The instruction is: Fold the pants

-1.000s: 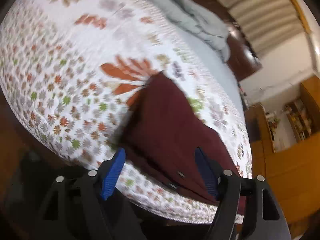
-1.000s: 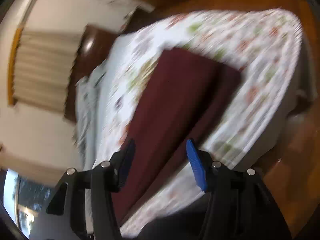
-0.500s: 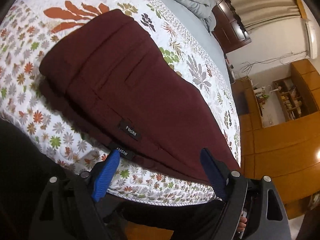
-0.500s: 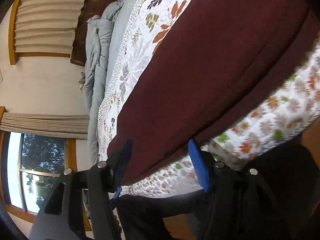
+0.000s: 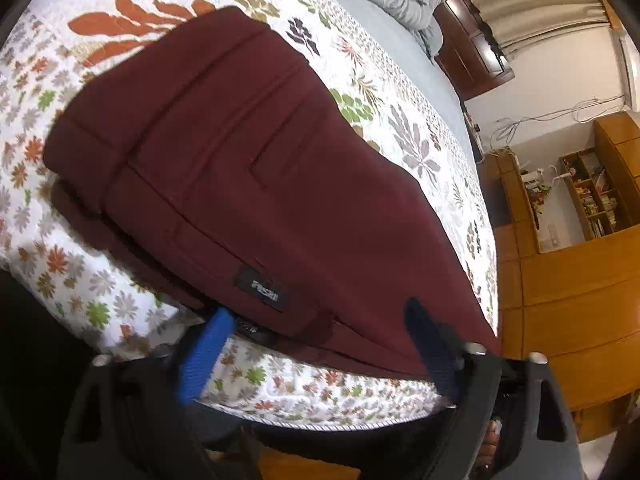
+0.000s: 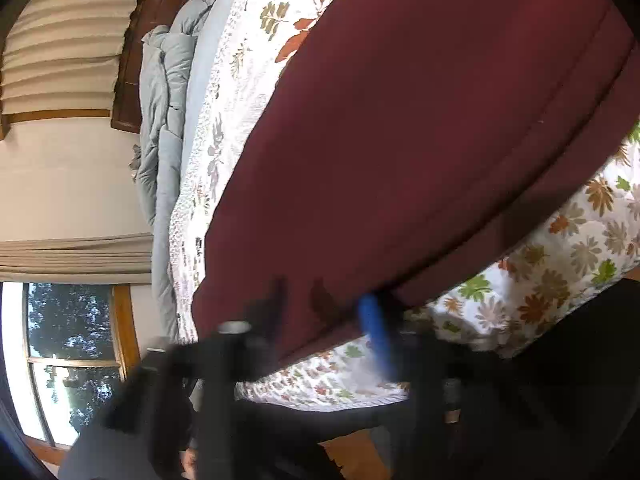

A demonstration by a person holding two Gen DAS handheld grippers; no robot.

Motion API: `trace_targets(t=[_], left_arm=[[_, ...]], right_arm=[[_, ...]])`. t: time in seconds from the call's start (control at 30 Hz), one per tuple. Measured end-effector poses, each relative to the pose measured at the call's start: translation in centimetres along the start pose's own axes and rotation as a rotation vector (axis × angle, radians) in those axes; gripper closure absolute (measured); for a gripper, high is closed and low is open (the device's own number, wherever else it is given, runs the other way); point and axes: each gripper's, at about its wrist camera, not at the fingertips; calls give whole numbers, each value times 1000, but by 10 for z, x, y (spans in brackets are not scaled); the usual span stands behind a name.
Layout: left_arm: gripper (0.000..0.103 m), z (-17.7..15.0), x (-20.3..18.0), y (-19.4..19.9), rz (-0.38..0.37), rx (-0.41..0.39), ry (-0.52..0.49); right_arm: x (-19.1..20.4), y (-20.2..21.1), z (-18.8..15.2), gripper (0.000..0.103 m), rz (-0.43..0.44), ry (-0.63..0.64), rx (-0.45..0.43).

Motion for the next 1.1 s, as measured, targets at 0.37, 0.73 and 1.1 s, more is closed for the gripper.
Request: trace_targets(t=[0.37,0.73,1.1], left_arm=[[86,-10,12,11,-5,-29,27],[76,-28,9,17,-13,27,7],[18,-8,-54,28,3,-72,-302]], right_arm=[[5,17,-12,95,-7,2,-39],[3,22,2,54,26,0,-16],[-75,140,45,53,68,-185,-356]])
Point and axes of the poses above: each gripper's, at about its wrist camera, not at the fingertips, and y roughly against the way its jaws point, x to its left, z to its top, and after that the axes turned 3 degrees about -x, right-handed
